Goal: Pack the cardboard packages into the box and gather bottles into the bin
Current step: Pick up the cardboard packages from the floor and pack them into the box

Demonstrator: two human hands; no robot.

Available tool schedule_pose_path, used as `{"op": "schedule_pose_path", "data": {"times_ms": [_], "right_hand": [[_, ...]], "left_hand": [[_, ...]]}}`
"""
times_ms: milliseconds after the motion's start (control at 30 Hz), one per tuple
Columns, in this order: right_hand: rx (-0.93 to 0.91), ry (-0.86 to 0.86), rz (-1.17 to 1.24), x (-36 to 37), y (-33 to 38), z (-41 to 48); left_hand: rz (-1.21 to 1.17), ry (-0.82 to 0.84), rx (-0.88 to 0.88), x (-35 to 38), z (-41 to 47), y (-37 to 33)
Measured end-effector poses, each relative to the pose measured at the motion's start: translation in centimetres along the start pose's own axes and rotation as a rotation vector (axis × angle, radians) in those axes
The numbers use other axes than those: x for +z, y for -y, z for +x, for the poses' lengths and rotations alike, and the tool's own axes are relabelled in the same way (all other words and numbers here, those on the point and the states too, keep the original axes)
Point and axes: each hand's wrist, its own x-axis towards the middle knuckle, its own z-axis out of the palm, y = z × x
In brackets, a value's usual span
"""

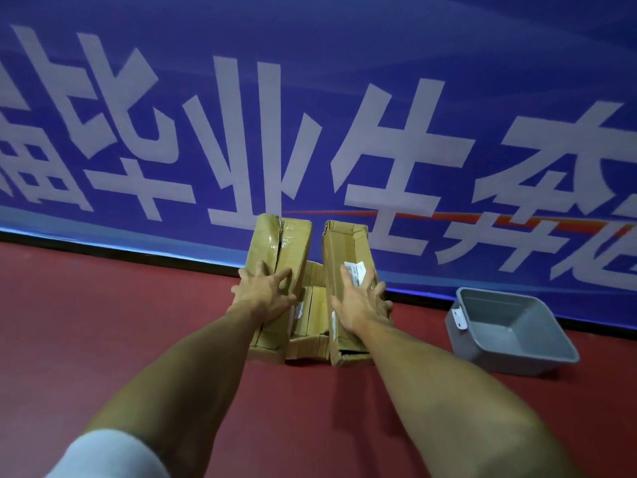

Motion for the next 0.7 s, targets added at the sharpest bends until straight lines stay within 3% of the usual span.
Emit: {"op": "schedule_pose_path", "data": {"times_ms": [433, 700], "right_hand": [[-0.054, 0.116, 0.054, 1.2, 0.2, 27.1], [-0.05, 0.113, -0.016, 1.5, 2.7, 34.8]], "left_hand": [[0.033, 0.061, -0.058, 2.9, 25.2, -3.3], [0.009, 0.095, -0.104, 3.3, 32.3, -1.7]]}}
